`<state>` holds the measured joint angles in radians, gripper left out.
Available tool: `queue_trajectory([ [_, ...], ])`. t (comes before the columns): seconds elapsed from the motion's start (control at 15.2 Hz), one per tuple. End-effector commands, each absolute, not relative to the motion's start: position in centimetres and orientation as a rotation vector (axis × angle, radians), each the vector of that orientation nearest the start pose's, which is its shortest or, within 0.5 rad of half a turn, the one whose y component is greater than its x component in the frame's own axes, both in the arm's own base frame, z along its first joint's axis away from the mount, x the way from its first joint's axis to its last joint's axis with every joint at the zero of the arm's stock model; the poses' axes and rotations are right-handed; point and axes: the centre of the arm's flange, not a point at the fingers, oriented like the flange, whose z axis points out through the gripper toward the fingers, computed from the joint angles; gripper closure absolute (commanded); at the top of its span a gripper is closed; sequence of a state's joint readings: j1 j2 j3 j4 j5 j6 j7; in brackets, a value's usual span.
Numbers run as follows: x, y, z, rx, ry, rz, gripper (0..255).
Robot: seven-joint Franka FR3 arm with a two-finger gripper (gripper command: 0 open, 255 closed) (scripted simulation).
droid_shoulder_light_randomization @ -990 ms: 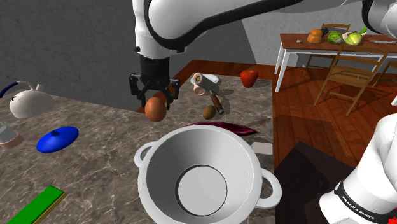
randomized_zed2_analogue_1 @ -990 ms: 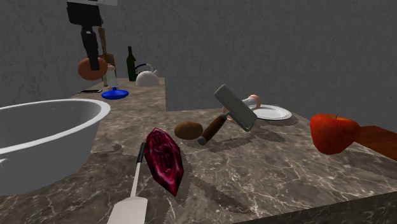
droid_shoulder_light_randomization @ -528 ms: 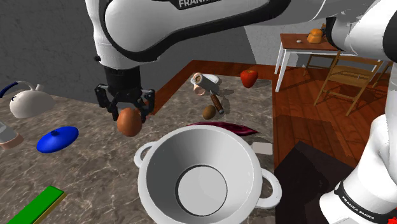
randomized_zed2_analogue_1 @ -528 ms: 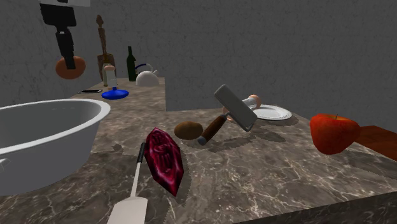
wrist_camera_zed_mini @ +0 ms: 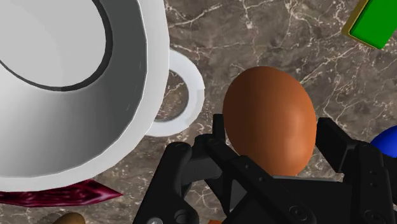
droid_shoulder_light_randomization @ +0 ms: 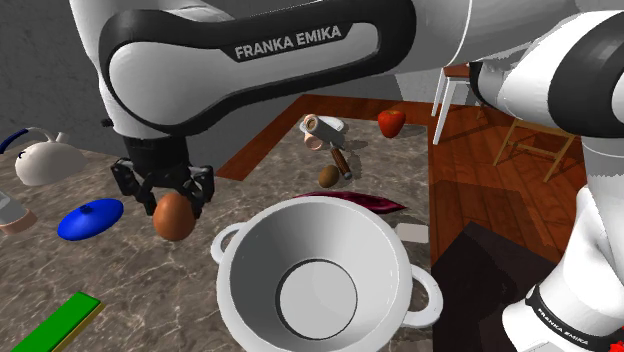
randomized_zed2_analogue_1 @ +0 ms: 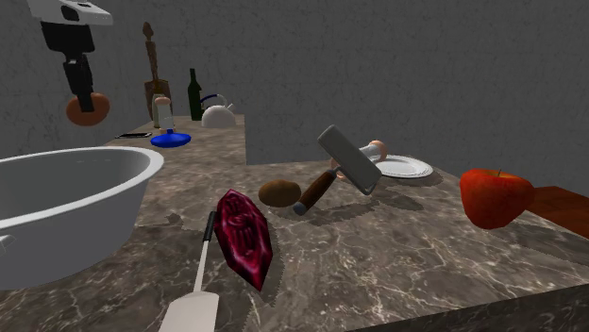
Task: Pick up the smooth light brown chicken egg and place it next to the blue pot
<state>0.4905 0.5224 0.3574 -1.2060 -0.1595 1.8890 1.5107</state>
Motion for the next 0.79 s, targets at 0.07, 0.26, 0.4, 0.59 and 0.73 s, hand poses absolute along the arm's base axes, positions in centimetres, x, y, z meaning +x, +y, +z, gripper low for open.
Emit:
queue_trajectory([
  [0.07,53.3,48.8,49.6,-2.784,0.998,-0.088,255],
  [0.26,53.3,48.8,48.0,-2.784,0.998,-0.088,255],
  [0.4,53.3,48.8,47.0,-2.784,0.998,-0.088,255],
  [0.59,53.3,48.8,45.4,-2.784,0.998,-0.088,255],
  [0.73,53.3,48.8,44.3,-2.784,0.998,-0.088,255],
])
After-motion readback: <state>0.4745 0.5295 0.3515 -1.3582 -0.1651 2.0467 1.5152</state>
